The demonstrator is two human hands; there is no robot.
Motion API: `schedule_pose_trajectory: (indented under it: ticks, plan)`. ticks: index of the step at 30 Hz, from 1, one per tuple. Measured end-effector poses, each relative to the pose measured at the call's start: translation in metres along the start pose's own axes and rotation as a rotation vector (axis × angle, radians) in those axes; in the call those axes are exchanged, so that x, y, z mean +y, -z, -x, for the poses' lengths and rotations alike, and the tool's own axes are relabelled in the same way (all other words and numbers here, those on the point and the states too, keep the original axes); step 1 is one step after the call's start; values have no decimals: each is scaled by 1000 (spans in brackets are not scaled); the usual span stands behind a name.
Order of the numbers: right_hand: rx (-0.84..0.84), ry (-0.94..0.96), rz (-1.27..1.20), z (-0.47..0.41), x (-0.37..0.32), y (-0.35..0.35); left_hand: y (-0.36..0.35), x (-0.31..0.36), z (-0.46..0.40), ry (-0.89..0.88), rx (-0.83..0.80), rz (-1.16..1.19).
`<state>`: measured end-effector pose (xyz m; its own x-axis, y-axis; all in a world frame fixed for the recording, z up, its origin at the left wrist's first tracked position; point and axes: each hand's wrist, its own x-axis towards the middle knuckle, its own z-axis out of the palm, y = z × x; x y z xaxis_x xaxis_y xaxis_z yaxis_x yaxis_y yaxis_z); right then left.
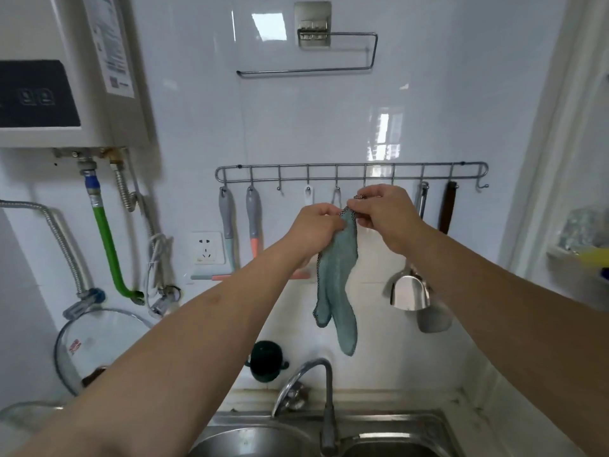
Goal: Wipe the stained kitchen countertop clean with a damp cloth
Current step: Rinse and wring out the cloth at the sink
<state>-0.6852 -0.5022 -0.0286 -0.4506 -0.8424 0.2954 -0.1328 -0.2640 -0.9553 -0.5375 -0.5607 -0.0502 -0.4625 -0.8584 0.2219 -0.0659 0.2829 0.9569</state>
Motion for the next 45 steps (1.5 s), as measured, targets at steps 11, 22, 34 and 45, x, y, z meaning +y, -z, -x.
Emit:
schedule_pose_trajectory:
  ticks: [11,22,34,45]
  plan:
    - [-48,84,302,-28,10,49,-50,20,-35,36,13,159]
    - [-47,143,303,-56,27,59,-77,11,-62,33,85,223]
    - [142,214,455,-87,29,37,-85,11,-91,-71,305,91]
    - [153,206,518,-93,29,30,-90,5,-108,-68,376,-30]
